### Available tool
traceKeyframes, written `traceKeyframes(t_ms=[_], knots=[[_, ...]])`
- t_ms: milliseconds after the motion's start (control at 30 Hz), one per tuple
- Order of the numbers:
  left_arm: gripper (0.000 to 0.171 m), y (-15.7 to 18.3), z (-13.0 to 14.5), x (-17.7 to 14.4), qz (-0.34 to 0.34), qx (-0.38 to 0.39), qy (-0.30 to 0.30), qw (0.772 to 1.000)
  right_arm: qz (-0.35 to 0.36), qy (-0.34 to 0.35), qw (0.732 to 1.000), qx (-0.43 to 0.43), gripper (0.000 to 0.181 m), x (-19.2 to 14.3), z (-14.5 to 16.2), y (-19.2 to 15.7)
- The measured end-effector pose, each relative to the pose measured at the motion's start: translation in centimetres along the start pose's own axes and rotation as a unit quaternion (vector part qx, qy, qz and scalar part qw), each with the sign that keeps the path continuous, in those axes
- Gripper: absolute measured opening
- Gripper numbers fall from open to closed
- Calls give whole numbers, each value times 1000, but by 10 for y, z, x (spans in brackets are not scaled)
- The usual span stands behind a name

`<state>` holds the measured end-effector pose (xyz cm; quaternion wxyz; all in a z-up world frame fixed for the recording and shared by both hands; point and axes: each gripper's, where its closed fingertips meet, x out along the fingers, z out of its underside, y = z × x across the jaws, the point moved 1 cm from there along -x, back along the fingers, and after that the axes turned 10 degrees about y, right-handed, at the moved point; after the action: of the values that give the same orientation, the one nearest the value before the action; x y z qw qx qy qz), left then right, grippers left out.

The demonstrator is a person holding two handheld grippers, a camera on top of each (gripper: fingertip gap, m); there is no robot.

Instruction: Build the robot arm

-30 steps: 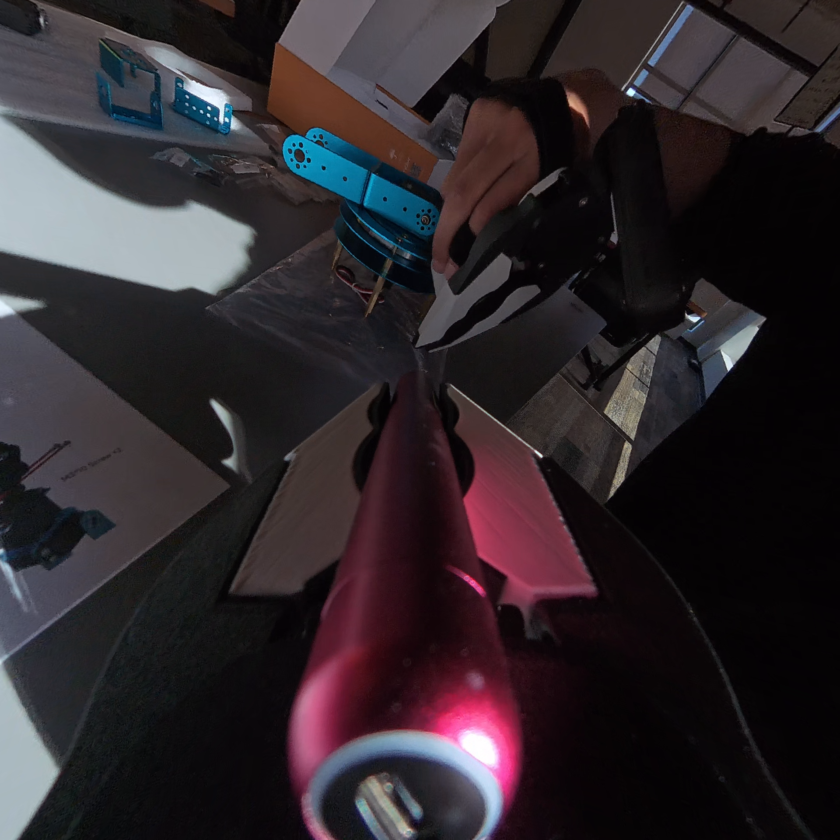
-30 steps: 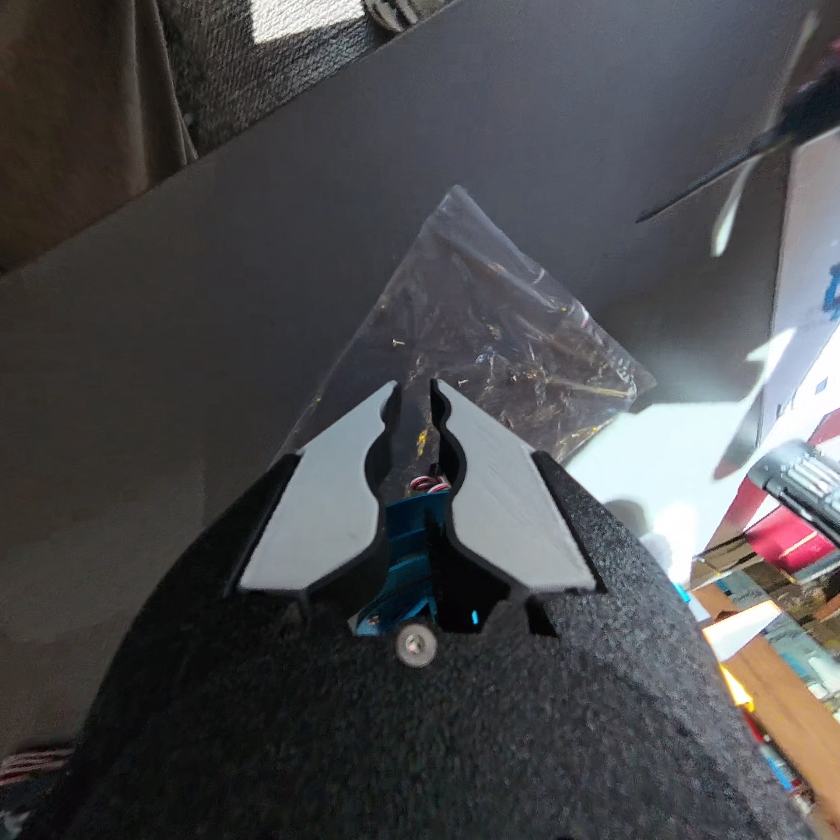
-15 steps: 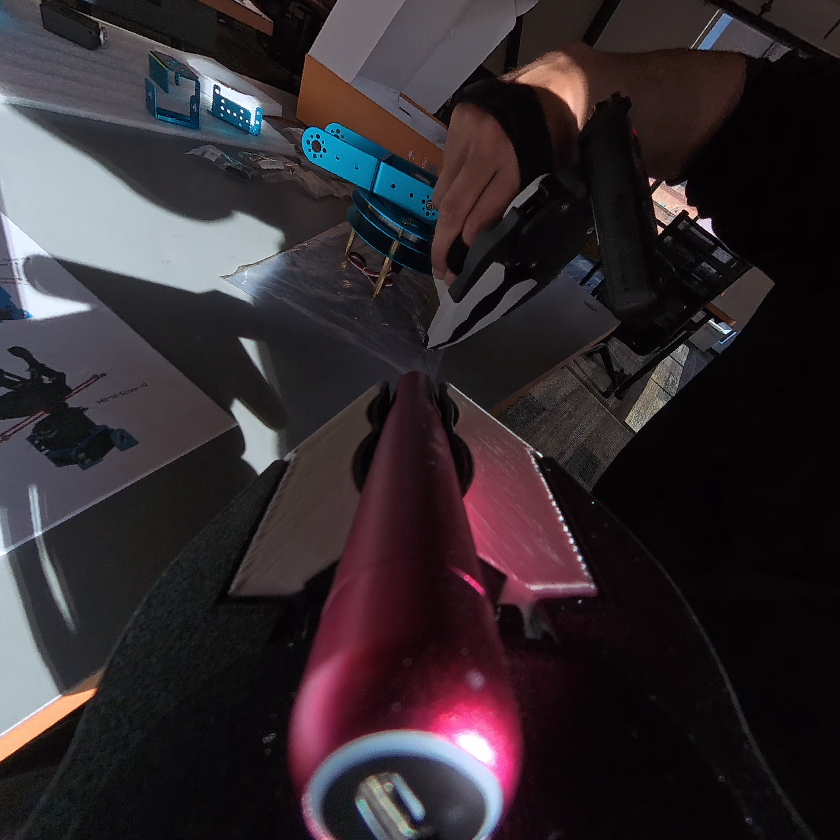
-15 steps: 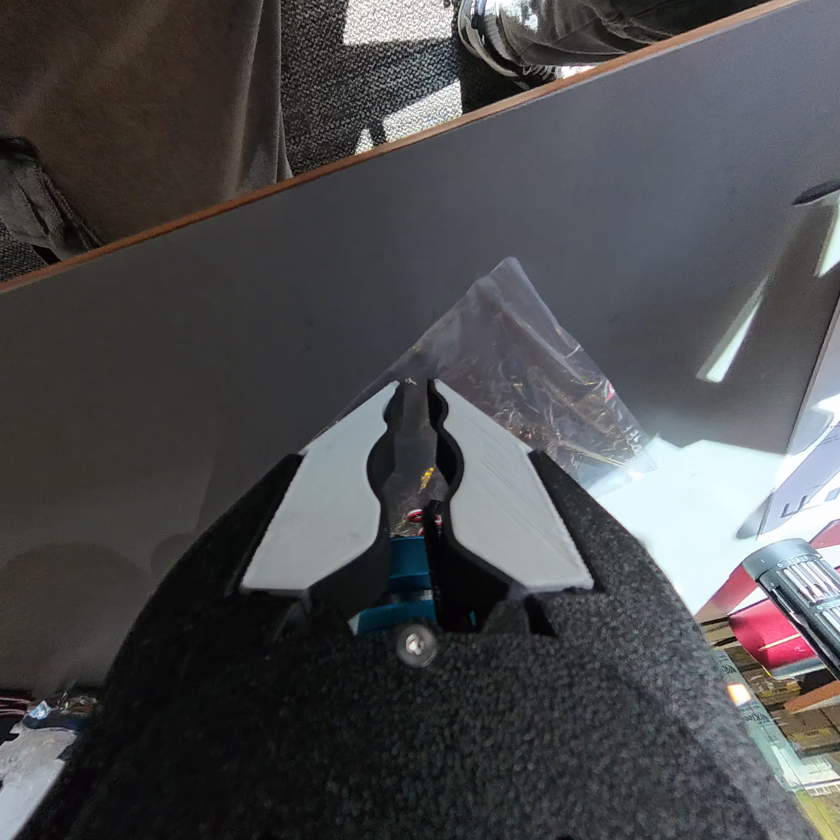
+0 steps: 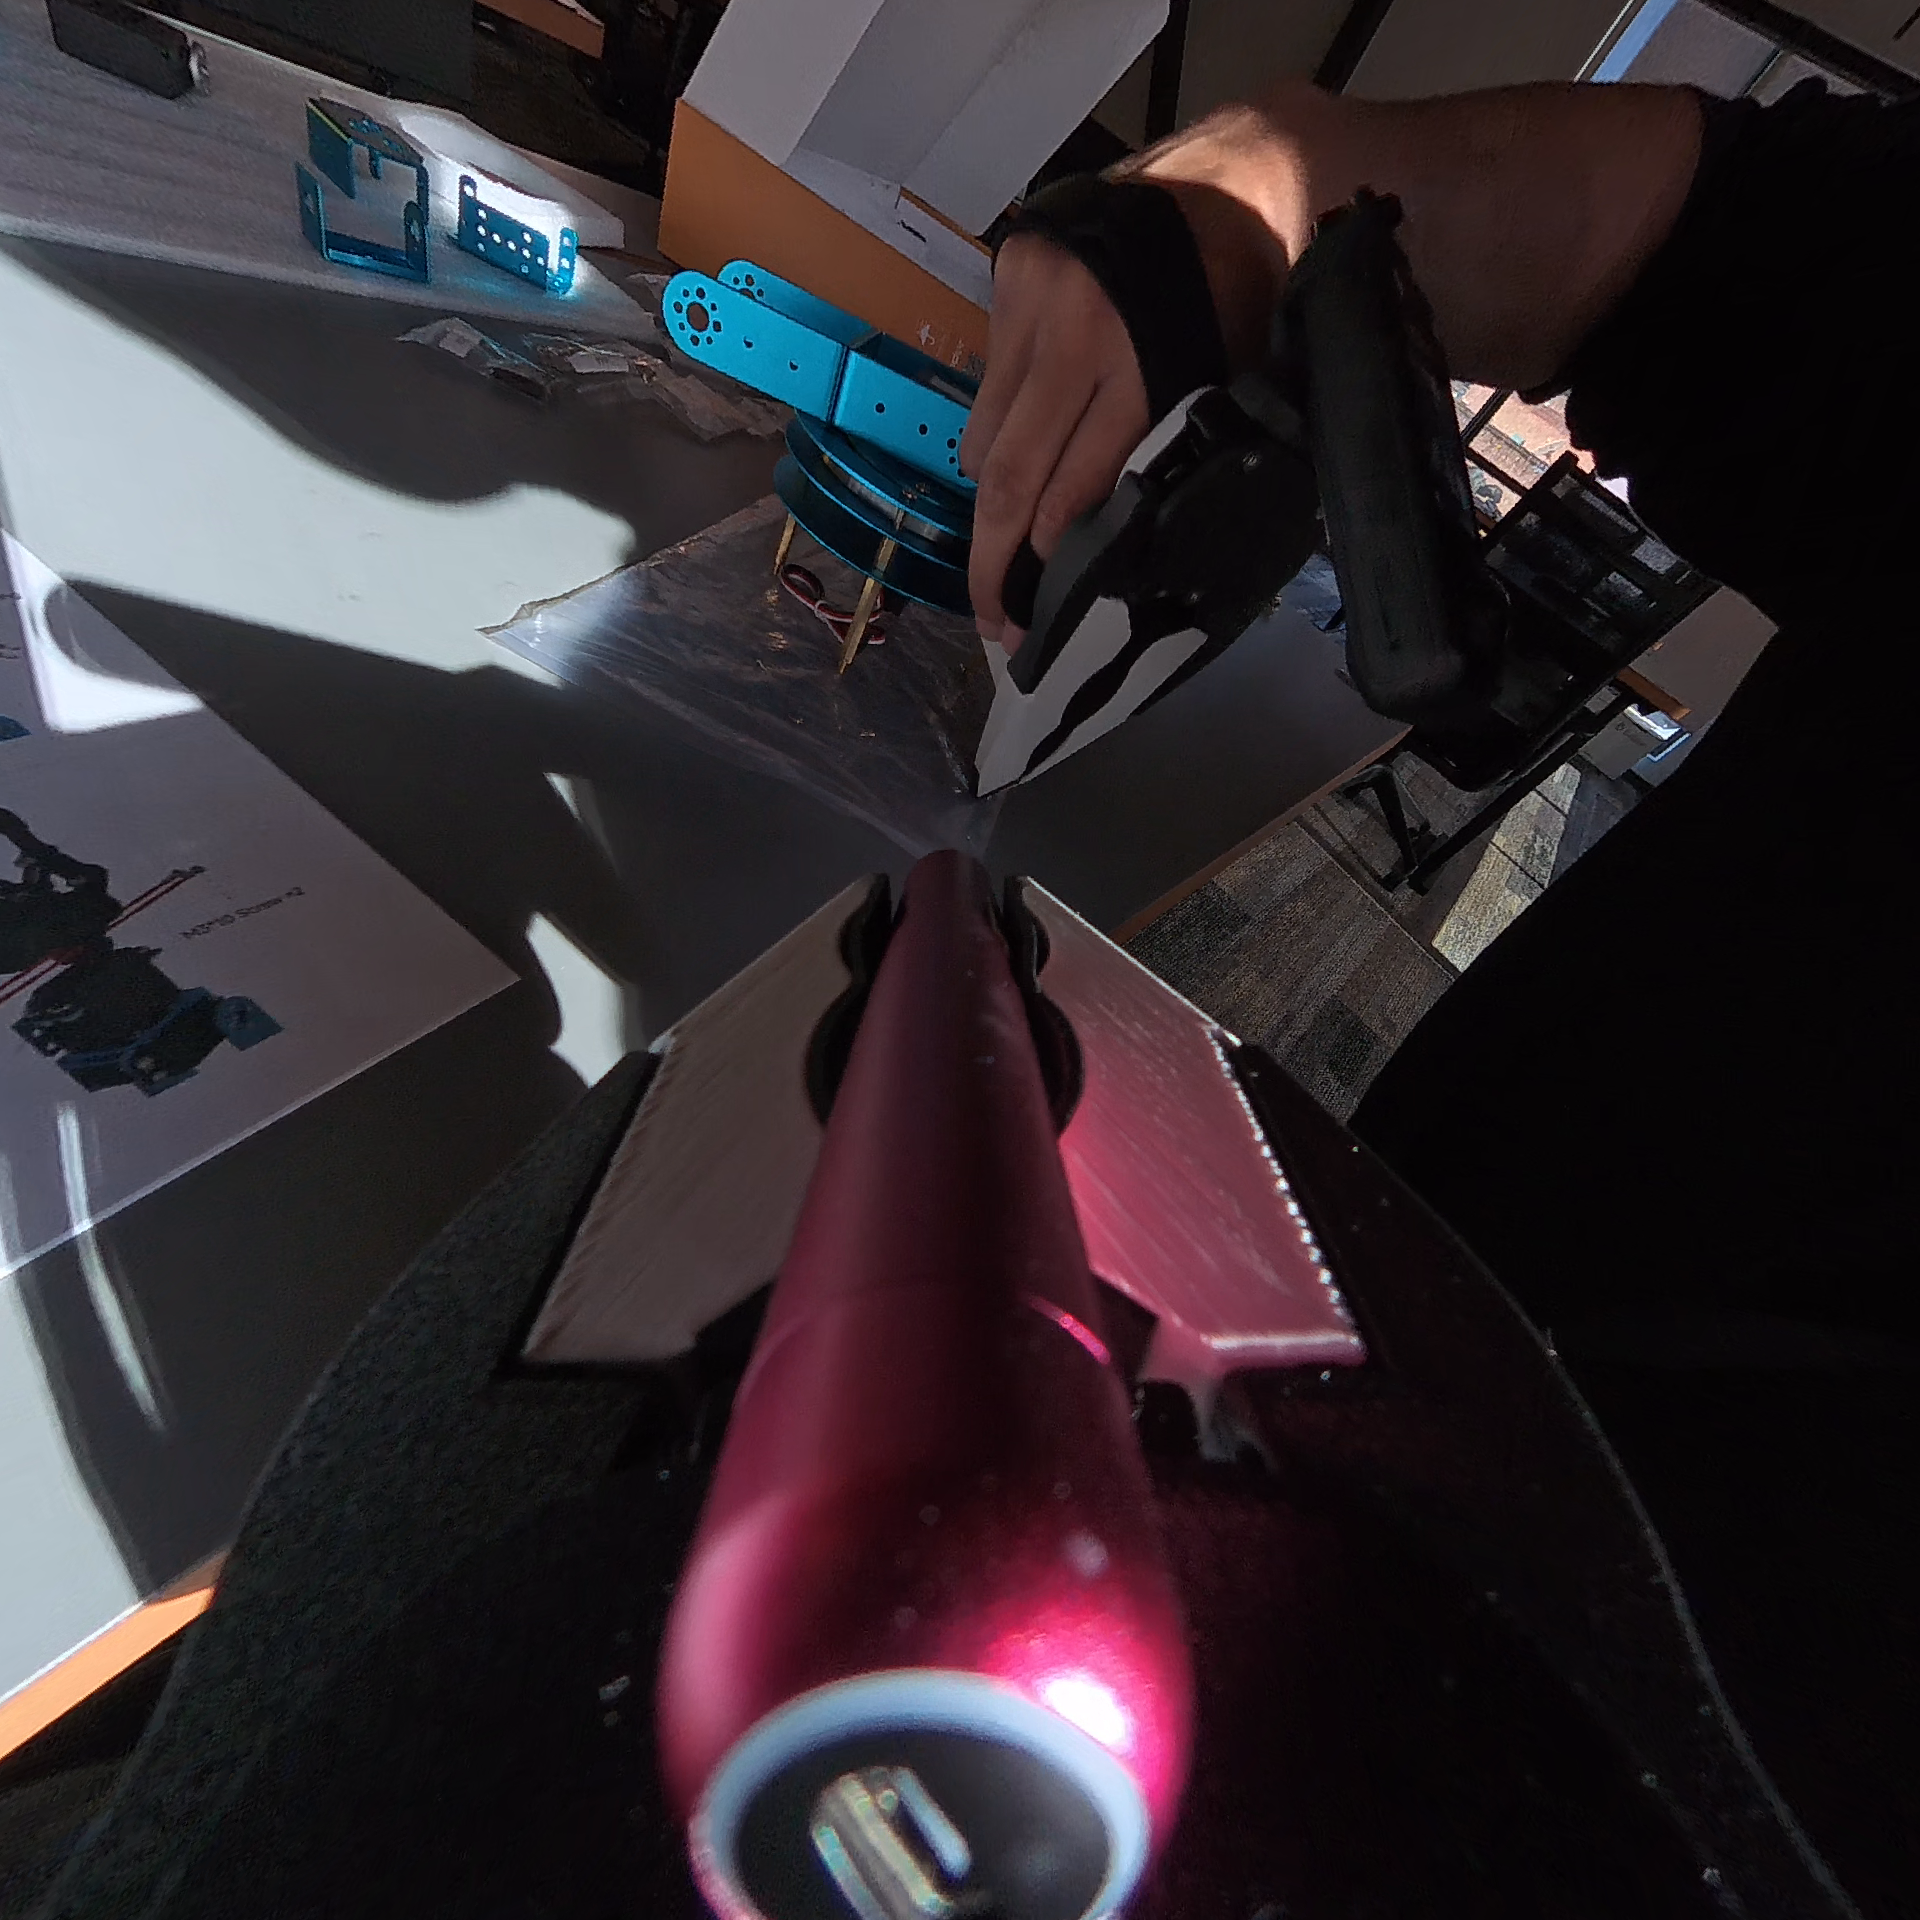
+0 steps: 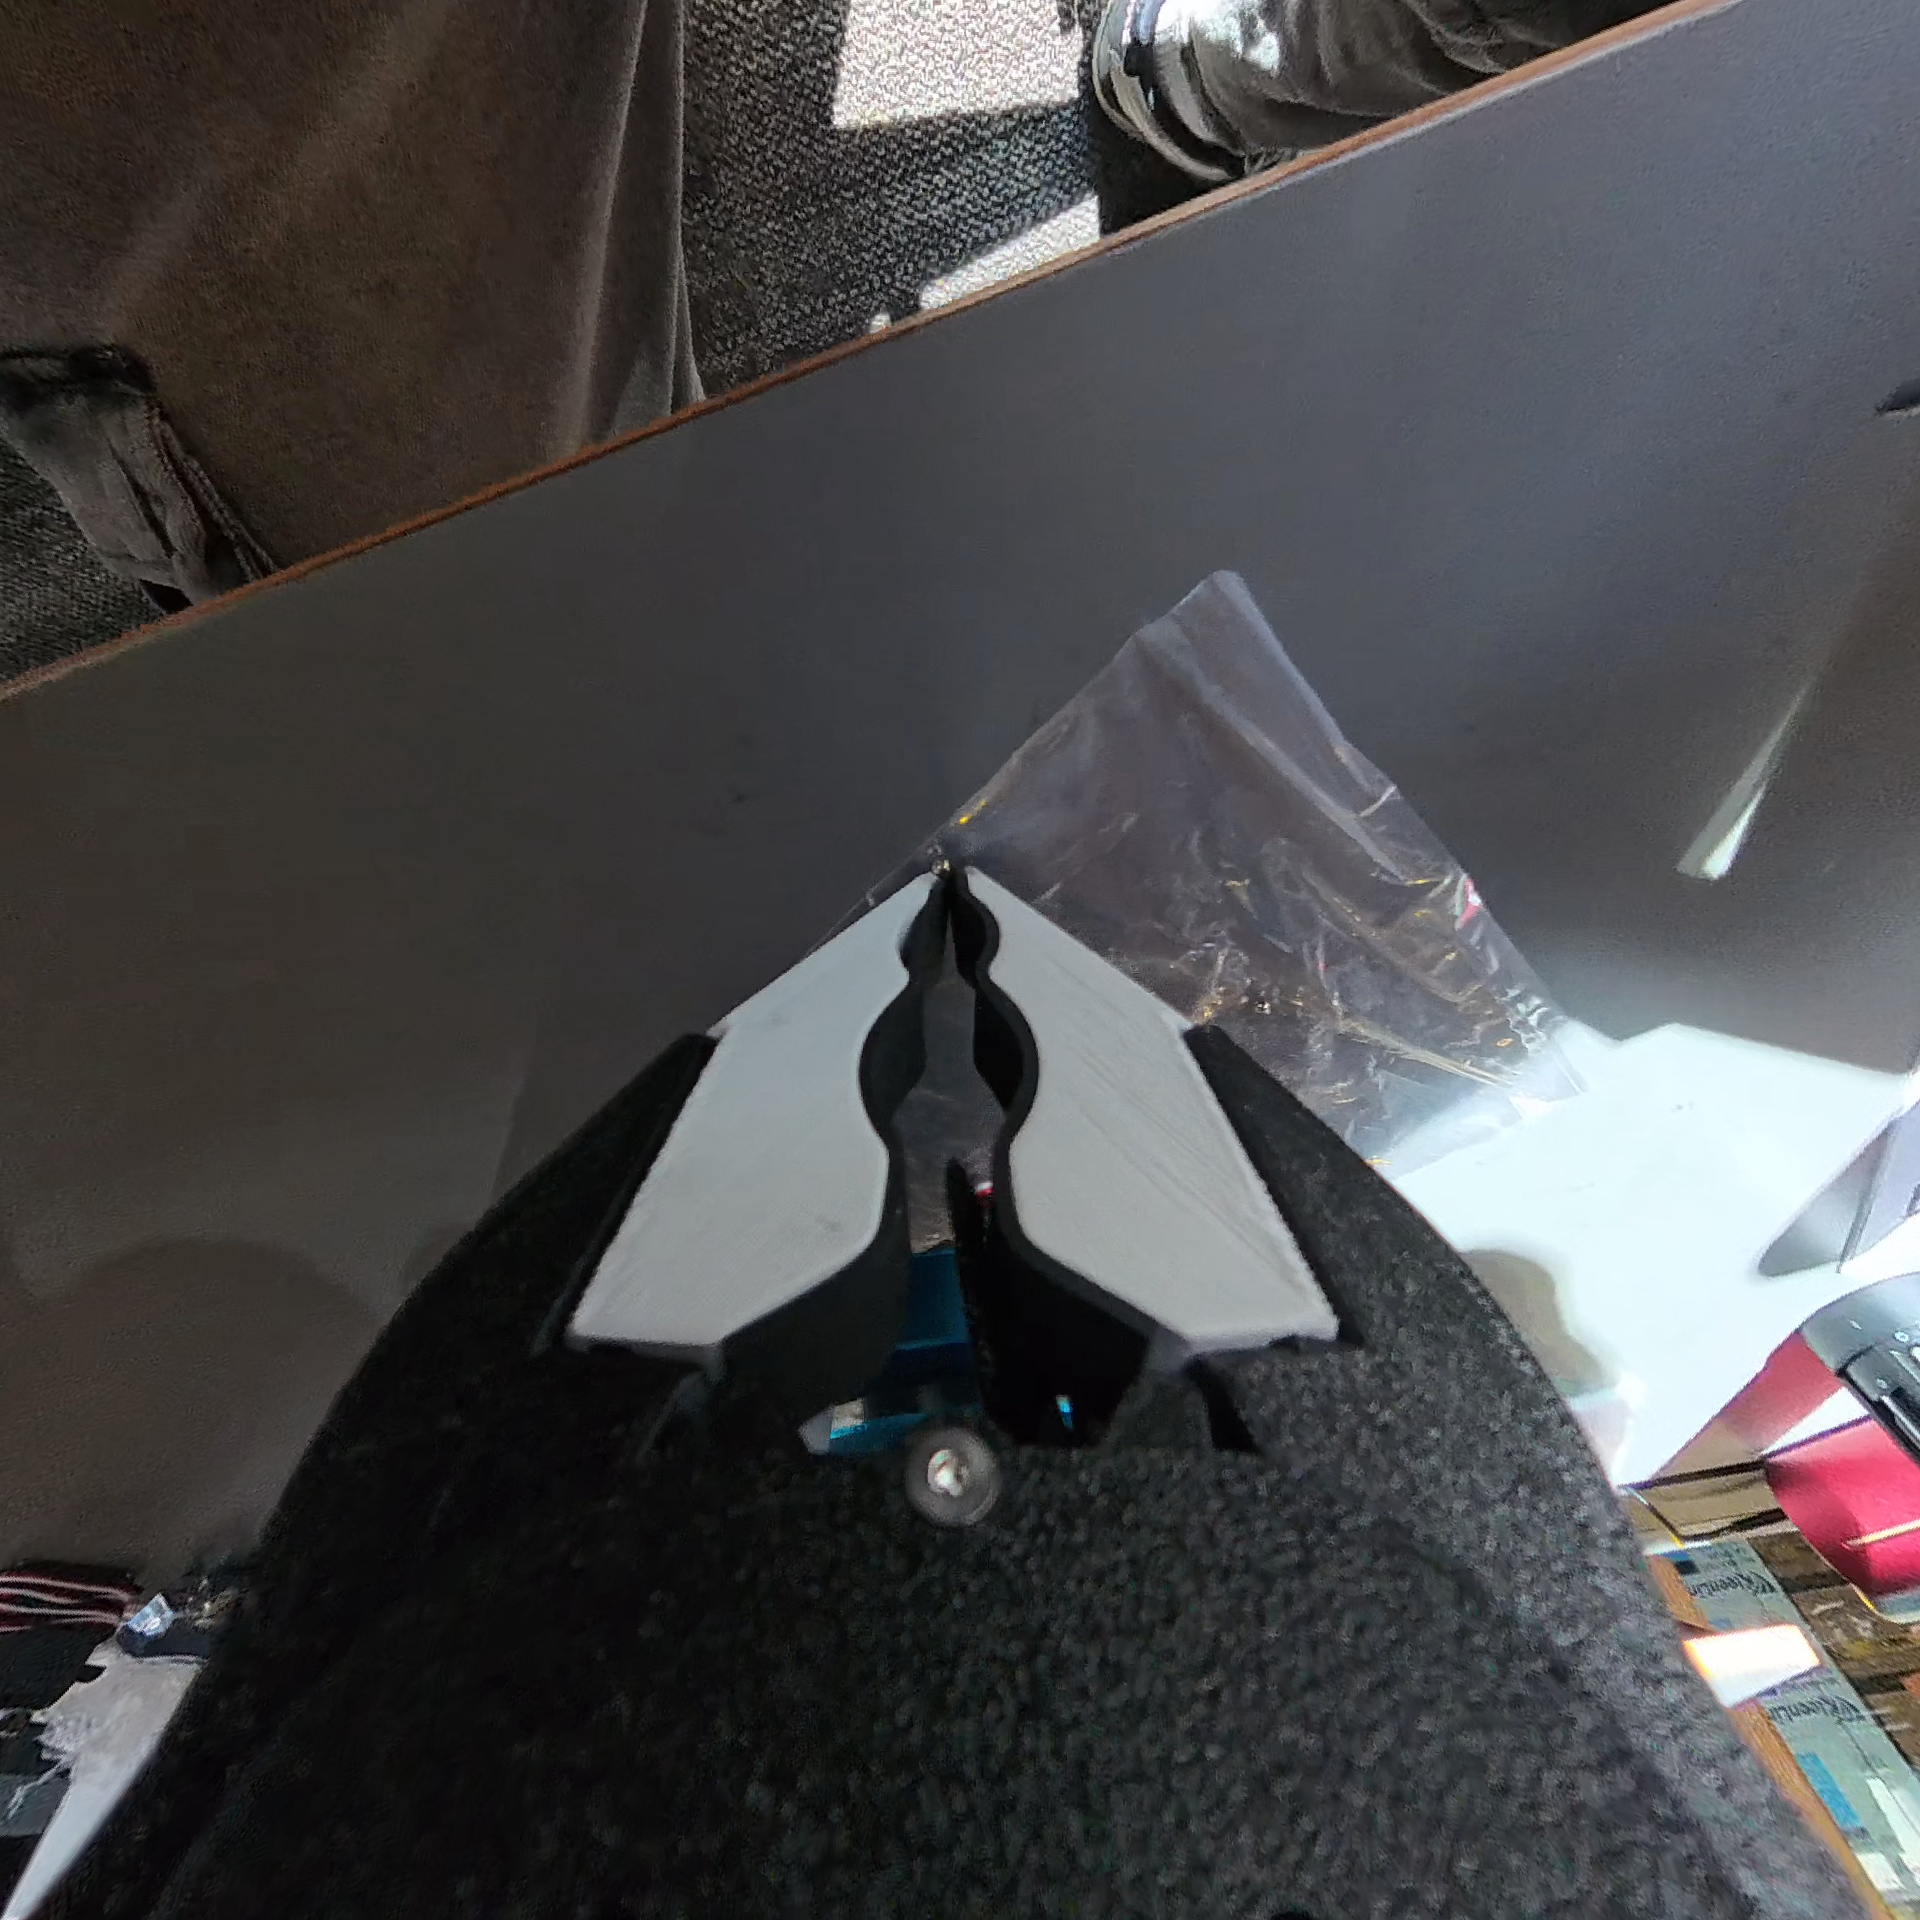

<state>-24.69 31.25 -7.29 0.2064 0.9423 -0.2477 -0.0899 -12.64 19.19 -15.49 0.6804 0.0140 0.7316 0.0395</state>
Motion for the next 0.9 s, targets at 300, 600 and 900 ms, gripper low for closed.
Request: traceKeyframes(t_ms=[300, 600, 900], knots=[[20, -1, 2, 7, 6, -5, 3, 1000, 15, 27, 989, 143, 0, -2, 1, 0], [21, -7, 8, 38, 10, 15, -6, 1000, 216, 105, 893, 379, 0, -10, 6, 20], [21, 6, 11, 62, 34, 35, -25, 998, 348, 208, 742, 534, 1, -41, 14, -2]])
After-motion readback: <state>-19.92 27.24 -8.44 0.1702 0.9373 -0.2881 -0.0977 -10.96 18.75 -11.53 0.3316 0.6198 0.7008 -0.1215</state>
